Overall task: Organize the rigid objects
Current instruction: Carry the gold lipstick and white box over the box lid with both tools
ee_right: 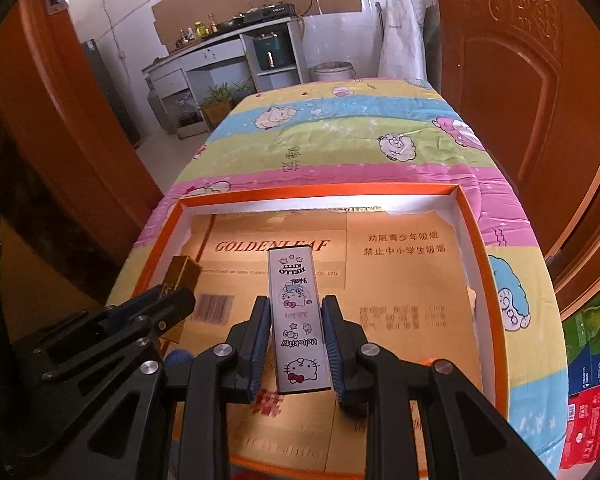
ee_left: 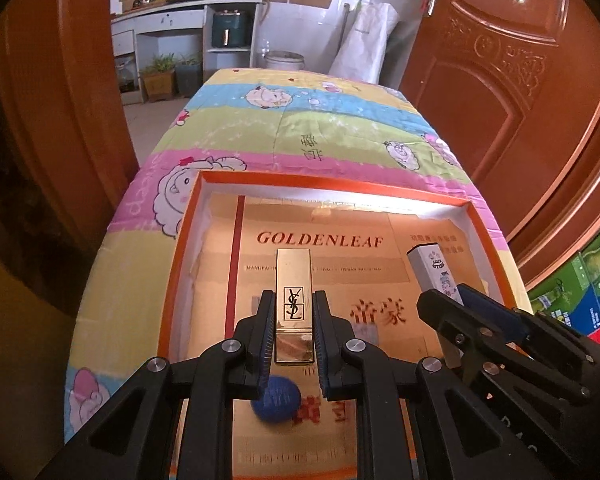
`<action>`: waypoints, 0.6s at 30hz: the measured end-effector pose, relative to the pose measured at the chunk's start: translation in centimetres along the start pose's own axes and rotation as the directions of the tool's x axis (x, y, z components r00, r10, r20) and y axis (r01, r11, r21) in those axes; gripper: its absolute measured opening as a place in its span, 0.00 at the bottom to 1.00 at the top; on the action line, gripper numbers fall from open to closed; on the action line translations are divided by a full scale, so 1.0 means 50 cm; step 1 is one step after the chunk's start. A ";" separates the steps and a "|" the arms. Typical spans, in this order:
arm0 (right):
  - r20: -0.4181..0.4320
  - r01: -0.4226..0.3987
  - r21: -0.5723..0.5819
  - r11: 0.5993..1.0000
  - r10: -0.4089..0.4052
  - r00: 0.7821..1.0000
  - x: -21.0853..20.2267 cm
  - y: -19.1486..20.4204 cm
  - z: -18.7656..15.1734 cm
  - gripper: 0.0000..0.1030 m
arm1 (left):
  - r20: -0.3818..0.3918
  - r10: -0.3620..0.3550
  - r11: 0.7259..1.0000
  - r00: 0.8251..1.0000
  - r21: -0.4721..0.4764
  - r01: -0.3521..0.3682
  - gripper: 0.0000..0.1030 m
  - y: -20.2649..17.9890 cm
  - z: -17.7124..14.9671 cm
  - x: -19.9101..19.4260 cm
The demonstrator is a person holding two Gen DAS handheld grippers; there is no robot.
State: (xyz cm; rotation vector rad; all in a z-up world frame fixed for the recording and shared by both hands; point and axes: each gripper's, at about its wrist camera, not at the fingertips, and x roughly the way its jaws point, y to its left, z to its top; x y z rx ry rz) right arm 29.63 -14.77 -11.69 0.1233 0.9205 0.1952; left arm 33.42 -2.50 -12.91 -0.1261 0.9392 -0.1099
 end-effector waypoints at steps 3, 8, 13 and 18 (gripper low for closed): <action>-0.013 0.016 0.004 1.000 -0.016 1.000 0.017 -0.006 0.010 0.26 | -0.008 0.006 1.000 1.000 0.001 -0.006 0.18 0.001 0.006 0.015; -0.040 0.041 0.008 0.999 -0.041 0.998 0.045 -0.013 0.017 0.26 | -0.028 0.024 1.000 0.999 -0.012 -0.024 0.18 0.007 0.007 0.041; -0.061 0.048 0.015 0.999 -0.047 0.997 0.069 -0.020 0.021 0.26 | -0.049 0.026 0.999 0.998 -0.020 -0.027 0.18 0.009 0.008 0.063; -0.072 0.052 0.021 0.998 -0.050 0.996 0.081 -0.023 0.023 0.26 | -0.063 0.031 0.999 0.998 -0.020 -0.032 0.18 0.010 0.013 0.080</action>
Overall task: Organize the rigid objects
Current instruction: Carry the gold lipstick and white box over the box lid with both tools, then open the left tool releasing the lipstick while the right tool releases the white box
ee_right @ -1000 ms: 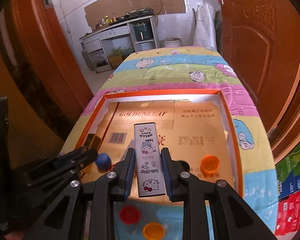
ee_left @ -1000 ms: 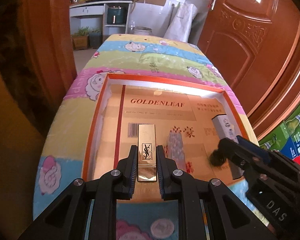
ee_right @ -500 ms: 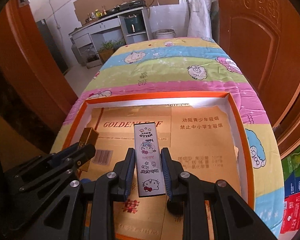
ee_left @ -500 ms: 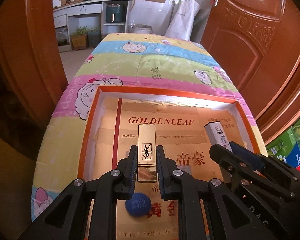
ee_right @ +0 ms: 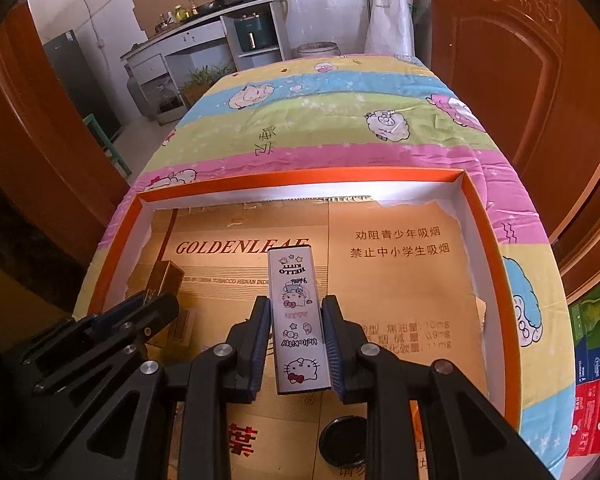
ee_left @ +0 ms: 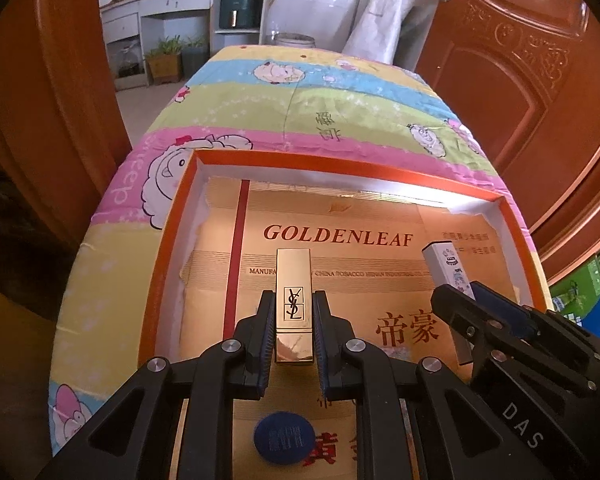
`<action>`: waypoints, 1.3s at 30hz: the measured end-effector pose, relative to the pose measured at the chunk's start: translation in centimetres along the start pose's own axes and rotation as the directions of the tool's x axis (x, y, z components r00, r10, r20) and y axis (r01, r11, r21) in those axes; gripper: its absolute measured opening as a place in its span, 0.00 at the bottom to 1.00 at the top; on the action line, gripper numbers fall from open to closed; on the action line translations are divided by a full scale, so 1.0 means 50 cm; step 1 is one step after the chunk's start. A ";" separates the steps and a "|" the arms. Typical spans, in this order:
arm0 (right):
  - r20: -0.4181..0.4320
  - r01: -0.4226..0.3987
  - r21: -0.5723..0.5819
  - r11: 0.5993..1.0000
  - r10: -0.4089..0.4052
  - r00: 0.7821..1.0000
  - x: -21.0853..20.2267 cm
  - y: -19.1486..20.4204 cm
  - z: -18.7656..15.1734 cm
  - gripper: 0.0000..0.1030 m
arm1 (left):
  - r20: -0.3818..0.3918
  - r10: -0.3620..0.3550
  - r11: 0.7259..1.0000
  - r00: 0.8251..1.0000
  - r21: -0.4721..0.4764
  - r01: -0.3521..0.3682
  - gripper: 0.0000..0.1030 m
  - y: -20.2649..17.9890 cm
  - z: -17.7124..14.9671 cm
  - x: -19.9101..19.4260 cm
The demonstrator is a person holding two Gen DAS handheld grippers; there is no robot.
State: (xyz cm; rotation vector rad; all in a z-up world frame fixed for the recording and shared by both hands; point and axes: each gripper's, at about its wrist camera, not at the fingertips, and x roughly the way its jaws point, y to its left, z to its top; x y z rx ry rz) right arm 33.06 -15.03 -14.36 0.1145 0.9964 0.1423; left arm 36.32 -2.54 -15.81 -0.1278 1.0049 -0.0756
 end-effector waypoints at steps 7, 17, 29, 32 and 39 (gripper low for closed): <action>-0.024 0.003 0.007 1.000 -0.003 1.000 0.023 -0.002 0.001 0.26 | -0.008 -0.001 1.000 1.000 0.004 0.001 0.18 0.001 0.005 0.023; -0.028 0.026 -0.010 1.000 -0.027 0.999 0.040 0.000 -0.004 0.26 | 0.028 -0.051 0.999 0.998 -0.008 0.051 0.18 0.017 0.002 0.024; 0.006 0.037 -0.008 0.999 -0.037 0.999 0.029 0.000 -0.011 0.26 | 0.046 -0.055 0.998 0.997 -0.006 0.055 0.19 0.016 -0.003 0.022; 0.015 0.037 -0.011 0.999 -0.036 0.999 0.024 0.001 -0.012 0.28 | 0.058 -0.065 0.998 0.996 0.008 0.065 0.21 0.013 -0.003 0.017; 0.040 0.025 0.000 1.000 -0.025 0.999 0.000 0.007 -0.008 0.28 | 0.085 -0.086 0.996 0.993 0.004 0.086 0.36 0.016 0.001 -0.005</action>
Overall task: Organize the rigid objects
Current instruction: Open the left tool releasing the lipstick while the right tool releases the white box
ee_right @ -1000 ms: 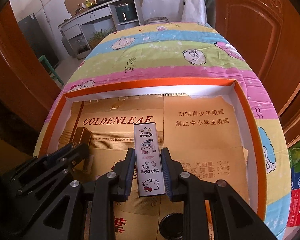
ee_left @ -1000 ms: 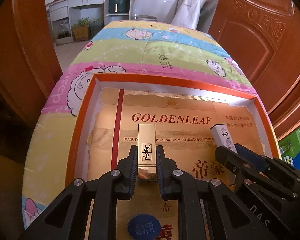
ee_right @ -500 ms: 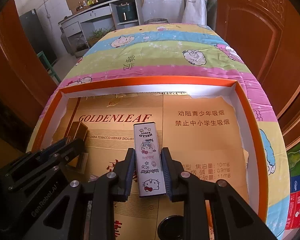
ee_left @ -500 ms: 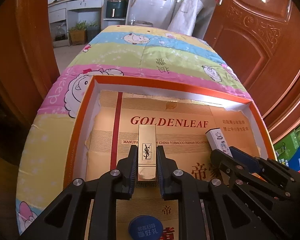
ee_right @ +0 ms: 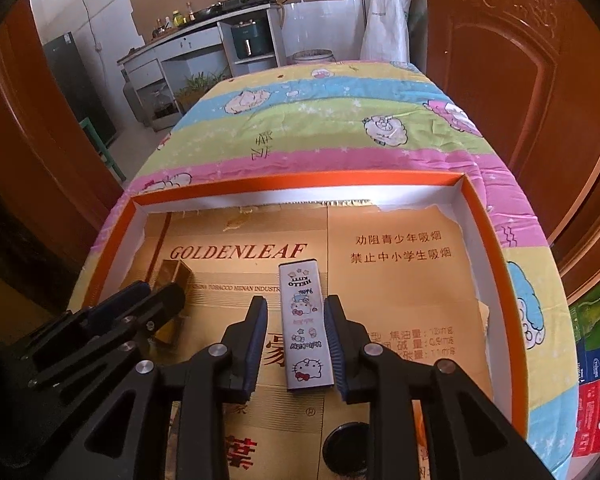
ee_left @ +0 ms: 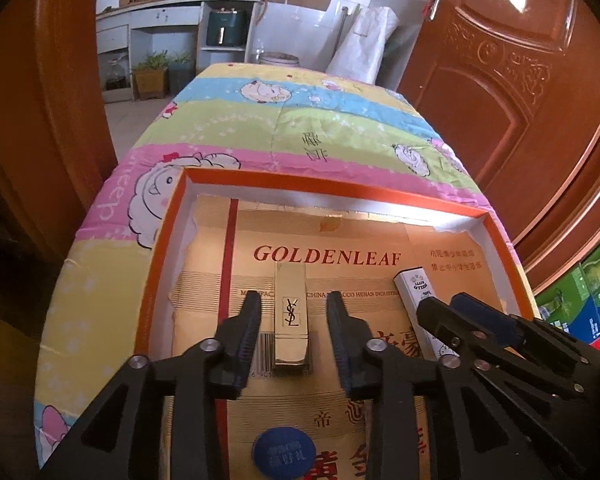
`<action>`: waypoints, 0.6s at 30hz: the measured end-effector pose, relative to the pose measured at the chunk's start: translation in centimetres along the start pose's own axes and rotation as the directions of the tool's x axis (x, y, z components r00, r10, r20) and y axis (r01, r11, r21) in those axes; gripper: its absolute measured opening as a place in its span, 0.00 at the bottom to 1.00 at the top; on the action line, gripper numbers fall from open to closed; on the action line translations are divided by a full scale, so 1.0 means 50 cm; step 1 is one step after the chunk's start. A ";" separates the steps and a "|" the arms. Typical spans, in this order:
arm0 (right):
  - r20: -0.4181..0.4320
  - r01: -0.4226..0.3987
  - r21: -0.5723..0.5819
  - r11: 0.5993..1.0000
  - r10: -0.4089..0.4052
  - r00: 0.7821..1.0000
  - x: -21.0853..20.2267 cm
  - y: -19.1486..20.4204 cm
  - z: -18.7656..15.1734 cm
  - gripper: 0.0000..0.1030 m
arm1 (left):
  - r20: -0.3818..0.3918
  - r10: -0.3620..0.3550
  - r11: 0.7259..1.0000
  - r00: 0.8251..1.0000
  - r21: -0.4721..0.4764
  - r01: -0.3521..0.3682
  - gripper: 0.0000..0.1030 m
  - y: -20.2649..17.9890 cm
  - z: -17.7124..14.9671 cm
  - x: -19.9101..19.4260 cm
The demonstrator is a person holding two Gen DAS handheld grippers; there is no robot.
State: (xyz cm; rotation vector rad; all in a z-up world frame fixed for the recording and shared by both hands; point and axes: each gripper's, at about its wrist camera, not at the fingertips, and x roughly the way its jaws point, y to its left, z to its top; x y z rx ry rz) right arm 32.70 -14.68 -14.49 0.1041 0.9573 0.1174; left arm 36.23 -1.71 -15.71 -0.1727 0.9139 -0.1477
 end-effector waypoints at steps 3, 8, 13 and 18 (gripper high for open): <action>0.011 -0.002 0.006 1.000 0.002 1.000 -0.019 -0.001 0.000 0.29 | 0.004 0.010 1.000 1.000 -0.003 -0.010 0.36 0.003 0.000 -0.016; 0.016 -0.002 0.012 1.000 0.001 1.000 -0.049 -0.002 -0.008 0.29 | 0.003 0.024 1.000 1.000 -0.018 -0.024 0.36 0.012 -0.012 -0.049; 0.016 0.002 0.012 1.000 -0.002 1.000 -0.076 -0.003 -0.020 0.29 | 0.008 0.027 0.999 1.000 -0.024 -0.027 0.36 0.016 -0.033 -0.085; 0.027 0.009 0.012 1.000 -0.009 1.000 -0.109 -0.006 -0.036 0.29 | 0.006 0.028 0.999 1.000 -0.020 -0.027 0.36 0.016 -0.061 -0.120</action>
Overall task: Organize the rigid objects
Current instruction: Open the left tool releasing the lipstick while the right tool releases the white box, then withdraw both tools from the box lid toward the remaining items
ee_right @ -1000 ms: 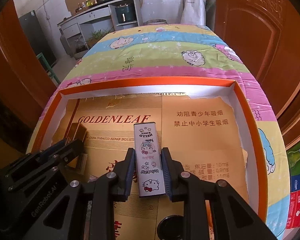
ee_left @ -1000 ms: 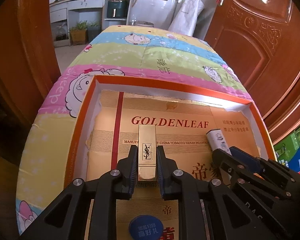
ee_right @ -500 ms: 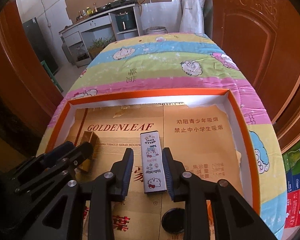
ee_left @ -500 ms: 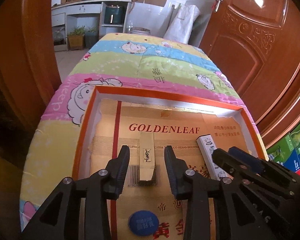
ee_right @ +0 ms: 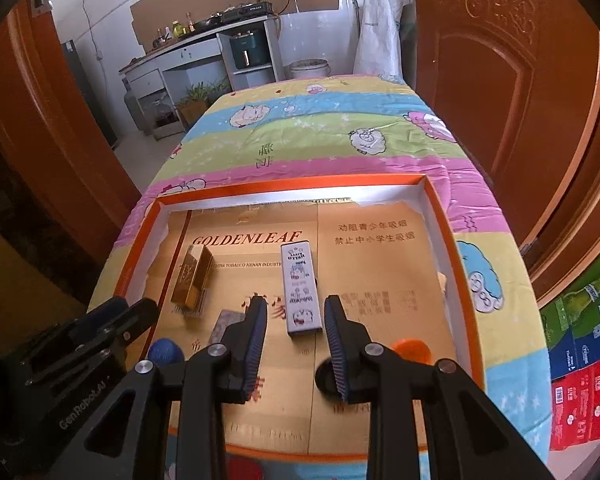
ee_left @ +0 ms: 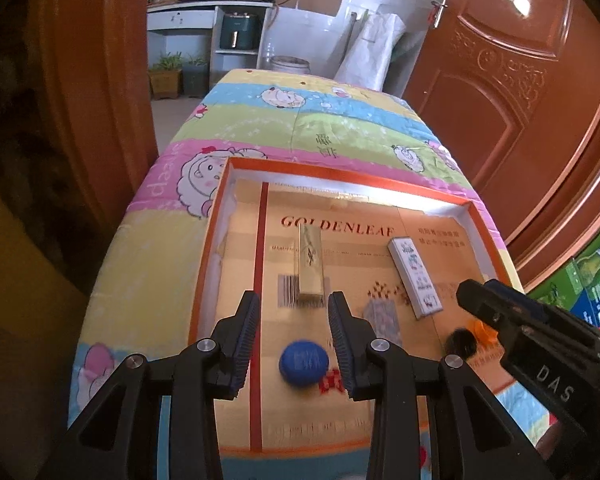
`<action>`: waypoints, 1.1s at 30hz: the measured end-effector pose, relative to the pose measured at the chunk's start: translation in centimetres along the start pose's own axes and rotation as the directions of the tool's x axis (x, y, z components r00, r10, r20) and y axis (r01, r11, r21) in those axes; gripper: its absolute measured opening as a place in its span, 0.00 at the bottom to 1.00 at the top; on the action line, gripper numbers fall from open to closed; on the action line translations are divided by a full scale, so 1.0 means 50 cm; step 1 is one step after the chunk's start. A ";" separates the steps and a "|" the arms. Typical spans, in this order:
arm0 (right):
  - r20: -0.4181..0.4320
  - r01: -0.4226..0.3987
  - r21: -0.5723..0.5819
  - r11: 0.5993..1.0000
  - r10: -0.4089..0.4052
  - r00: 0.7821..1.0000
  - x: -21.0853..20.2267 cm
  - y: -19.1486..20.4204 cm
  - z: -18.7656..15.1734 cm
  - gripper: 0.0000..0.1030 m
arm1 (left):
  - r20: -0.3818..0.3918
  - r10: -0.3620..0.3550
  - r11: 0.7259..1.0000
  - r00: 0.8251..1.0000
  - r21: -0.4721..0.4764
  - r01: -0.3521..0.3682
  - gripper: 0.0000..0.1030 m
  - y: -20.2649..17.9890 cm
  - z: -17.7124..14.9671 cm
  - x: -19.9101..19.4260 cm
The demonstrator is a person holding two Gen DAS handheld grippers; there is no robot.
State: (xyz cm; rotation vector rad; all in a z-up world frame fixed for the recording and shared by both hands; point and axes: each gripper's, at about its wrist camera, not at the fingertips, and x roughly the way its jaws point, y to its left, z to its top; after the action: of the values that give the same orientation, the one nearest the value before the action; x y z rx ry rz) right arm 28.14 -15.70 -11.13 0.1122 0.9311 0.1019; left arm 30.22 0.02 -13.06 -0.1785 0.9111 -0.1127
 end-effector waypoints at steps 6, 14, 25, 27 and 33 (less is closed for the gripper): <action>-0.002 0.004 -0.005 1.000 -0.004 1.000 -0.033 0.001 -0.030 0.29 | 0.003 -0.002 1.000 1.000 0.005 0.002 0.36 -0.007 -0.037 -0.045; 0.003 0.001 -0.022 1.000 -0.001 1.000 -0.080 0.001 -0.081 0.29 | -0.002 -0.008 1.000 1.000 0.007 0.008 0.36 -0.018 -0.090 -0.097; 0.014 0.000 -0.025 1.000 0.000 1.000 -0.127 -0.010 -0.126 0.29 | 0.009 -0.011 1.000 1.000 0.019 0.011 0.36 -0.041 -0.139 -0.152; 0.017 0.001 -0.026 1.000 -0.001 1.000 -0.135 -0.012 -0.131 0.29 | 0.011 -0.008 1.000 1.000 0.018 0.008 0.36 -0.043 -0.145 -0.160; 0.020 -0.001 -0.028 1.000 0.002 1.000 -0.153 -0.014 -0.152 0.29 | 0.013 0.000 1.000 1.000 0.015 0.000 0.36 -0.054 -0.167 -0.184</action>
State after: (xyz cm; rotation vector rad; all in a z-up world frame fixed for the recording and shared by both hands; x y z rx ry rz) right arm 17.54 -17.06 -9.66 0.0880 0.9093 0.1147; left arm 17.94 -1.93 -10.41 -0.1655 0.8971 -0.1179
